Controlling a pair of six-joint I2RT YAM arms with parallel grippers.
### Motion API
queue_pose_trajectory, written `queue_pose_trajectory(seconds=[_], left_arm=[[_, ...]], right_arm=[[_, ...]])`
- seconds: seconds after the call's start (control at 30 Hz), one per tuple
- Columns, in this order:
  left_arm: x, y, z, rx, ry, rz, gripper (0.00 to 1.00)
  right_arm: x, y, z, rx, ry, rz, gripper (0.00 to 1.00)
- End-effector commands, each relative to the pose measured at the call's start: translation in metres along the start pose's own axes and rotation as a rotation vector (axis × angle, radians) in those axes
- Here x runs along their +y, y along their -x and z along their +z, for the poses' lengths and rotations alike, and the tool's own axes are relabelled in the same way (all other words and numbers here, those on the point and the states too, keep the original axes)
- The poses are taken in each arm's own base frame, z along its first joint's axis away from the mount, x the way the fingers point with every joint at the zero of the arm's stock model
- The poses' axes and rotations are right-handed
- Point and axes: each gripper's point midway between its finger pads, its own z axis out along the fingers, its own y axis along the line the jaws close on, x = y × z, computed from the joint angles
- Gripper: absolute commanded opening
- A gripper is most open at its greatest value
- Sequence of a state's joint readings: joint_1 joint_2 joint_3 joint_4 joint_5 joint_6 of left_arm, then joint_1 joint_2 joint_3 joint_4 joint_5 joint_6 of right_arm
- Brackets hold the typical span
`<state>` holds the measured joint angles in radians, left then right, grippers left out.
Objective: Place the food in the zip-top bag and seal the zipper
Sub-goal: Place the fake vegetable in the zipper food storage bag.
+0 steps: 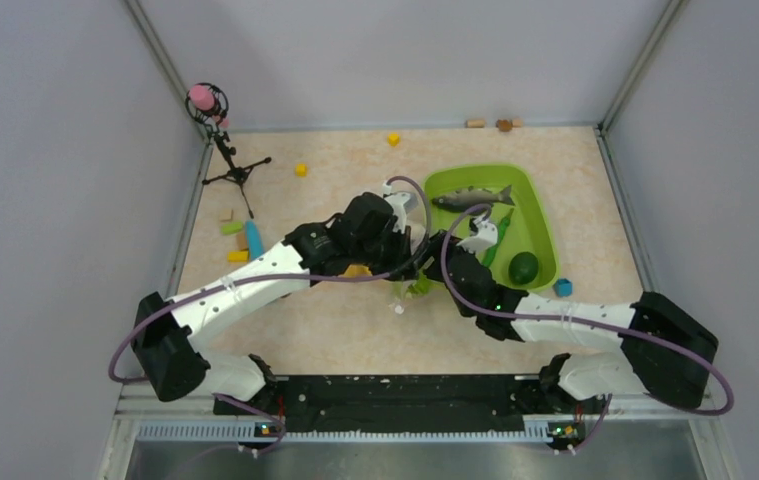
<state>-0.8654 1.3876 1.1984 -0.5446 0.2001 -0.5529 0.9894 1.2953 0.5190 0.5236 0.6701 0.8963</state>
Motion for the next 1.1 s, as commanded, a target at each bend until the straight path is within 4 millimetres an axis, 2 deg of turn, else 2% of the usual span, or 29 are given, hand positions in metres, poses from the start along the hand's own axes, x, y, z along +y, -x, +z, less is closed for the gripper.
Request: queue_pose_trajectory(seconds=[0.0, 0.1, 0.17, 0.2, 0.23, 0.43, 0.57, 0.7, 0.9, 0.97, 1.07], left_arm=[[0.035, 0.030, -0.014, -0.142, 0.198, -0.053, 0.00], [0.054, 0.041, -0.023, -0.188, 0.299, -0.063, 0.00], [0.061, 0.046, -0.029, -0.201, 0.334, -0.070, 0.00], [0.064, 0.049, -0.032, -0.208, 0.349, -0.074, 0.00], [0.066, 0.051, -0.034, -0.216, 0.358, -0.078, 0.00], [0.069, 0.065, -0.047, -0.254, 0.362, -0.094, 0.00], [0.065, 0.068, -0.044, -0.236, 0.324, -0.097, 0.00], [0.065, 0.073, -0.045, -0.234, 0.323, -0.104, 0.00], [0.066, 0.076, -0.046, -0.239, 0.323, -0.108, 0.00], [0.065, 0.076, -0.046, -0.236, 0.317, -0.109, 0.00], [0.064, 0.077, -0.044, -0.230, 0.308, -0.108, 0.00]], right_arm=[[0.051, 0.031, -0.024, 0.036, 0.153, 0.004, 0.67], [0.056, 0.034, -0.037, 0.074, 0.188, -0.011, 0.71], [0.062, 0.041, -0.045, 0.079, 0.220, -0.038, 0.78], [0.064, 0.045, -0.048, 0.080, 0.234, -0.060, 0.87], [0.067, 0.047, -0.052, 0.085, 0.251, -0.086, 0.90], [0.080, 0.058, -0.063, 0.095, 0.316, -0.199, 0.94], [0.090, 0.062, -0.066, 0.101, 0.354, -0.256, 0.95], [0.078, 0.061, -0.067, 0.128, 0.309, -0.308, 0.94], [0.021, 0.036, -0.066, 0.209, 0.133, -0.294, 0.90], [0.011, 0.029, -0.063, 0.216, 0.104, -0.265, 0.83], [0.010, 0.021, -0.058, 0.233, 0.107, -0.261, 0.71]])
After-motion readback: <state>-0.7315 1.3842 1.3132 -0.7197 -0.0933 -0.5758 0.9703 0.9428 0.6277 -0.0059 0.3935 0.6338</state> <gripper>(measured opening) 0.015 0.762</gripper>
